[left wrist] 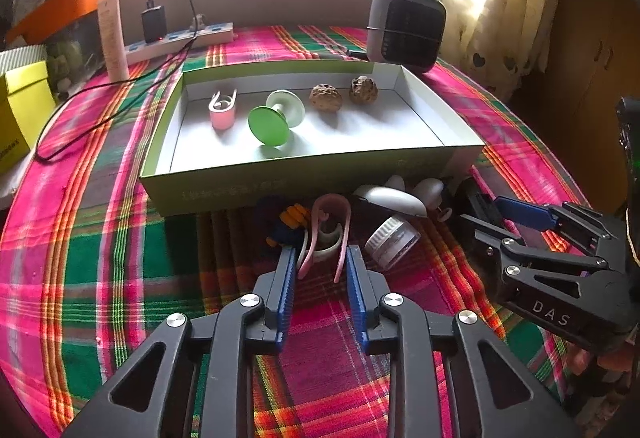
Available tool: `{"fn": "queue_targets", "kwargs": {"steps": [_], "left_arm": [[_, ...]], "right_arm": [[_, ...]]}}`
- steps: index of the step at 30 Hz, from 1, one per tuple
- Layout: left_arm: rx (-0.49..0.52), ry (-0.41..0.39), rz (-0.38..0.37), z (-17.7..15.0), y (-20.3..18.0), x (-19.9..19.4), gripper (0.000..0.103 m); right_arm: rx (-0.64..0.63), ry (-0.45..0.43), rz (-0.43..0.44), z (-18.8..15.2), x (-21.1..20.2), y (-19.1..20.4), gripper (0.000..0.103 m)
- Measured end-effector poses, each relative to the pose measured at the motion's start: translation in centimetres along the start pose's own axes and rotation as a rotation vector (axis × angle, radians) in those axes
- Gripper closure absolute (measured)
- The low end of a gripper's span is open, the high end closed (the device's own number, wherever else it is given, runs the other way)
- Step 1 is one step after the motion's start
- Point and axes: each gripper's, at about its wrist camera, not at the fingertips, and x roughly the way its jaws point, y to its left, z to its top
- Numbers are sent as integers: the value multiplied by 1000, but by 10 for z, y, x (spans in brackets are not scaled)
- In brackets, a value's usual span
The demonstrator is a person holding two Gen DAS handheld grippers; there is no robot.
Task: Organize objects
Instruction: 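Move the left tool to the pink-white clip while the right tool approaches the black rectangular case, then close the left tool on the pink-white clip while the right tool closes on the black case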
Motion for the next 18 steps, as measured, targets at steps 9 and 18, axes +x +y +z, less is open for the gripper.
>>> {"fn": "queue_targets", "kwargs": {"steps": [9, 18], "left_arm": [[-8, 6, -7, -6, 1, -5, 81], [-8, 14, 8, -17, 3, -15, 81]], "right_arm": [[-5, -3, 6, -1, -2, 0, 53], [-21, -10, 27, -5, -5, 1, 71]]}}
